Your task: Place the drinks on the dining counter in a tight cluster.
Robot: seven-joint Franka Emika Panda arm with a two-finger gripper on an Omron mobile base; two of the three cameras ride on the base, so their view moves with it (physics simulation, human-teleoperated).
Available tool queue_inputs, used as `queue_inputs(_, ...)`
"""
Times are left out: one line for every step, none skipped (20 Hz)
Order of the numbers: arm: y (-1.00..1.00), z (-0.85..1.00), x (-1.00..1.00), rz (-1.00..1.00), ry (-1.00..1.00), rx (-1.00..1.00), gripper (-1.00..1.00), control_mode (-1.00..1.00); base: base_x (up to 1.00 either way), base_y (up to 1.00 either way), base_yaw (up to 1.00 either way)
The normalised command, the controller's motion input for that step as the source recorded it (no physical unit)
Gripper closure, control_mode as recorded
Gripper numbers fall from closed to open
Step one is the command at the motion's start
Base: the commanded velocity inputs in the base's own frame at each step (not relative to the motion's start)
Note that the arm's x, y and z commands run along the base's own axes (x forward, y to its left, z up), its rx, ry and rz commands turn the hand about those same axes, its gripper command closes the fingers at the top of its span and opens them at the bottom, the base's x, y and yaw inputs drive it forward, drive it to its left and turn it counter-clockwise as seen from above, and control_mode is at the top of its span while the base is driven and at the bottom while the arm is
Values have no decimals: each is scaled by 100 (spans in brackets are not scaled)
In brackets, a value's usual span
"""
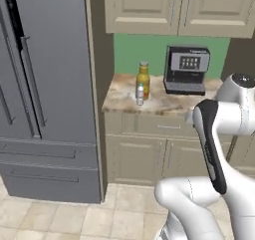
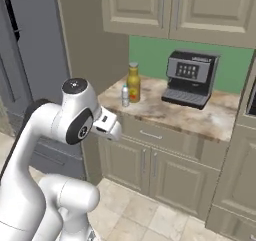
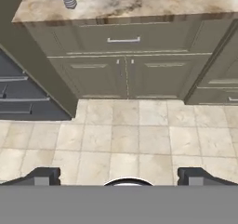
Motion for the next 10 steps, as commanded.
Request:
queue_inputs(0, 0, 0, 0, 0, 0, -100, 100, 100, 31, -25)
queue_inputs(0, 0, 0, 0, 0, 0, -100, 100, 100, 24, -19)
queue_inputs(0, 0, 0, 0, 0, 0, -100, 100, 100, 29, -19)
queue_inputs(0, 0, 0, 0, 0, 0, -100, 100, 93, 34, -17)
queue_inputs(0, 0, 0, 0, 0, 0, -100, 100, 92, 32, -17)
queue_inputs(0, 0, 0, 0, 0, 0, -100, 100, 96, 32, -16)
queue_inputs(0, 0, 0, 0, 0, 0, -100, 100, 100, 31, -16)
queue_inputs(0, 0, 0, 0, 0, 0, -100, 100, 100, 28, -17)
queue_inputs(0, 0, 0, 0, 0, 0, -100, 100, 99, 27, -17)
queue_inputs(0, 0, 0, 0, 0, 0, -100, 100, 84, 27, -19)
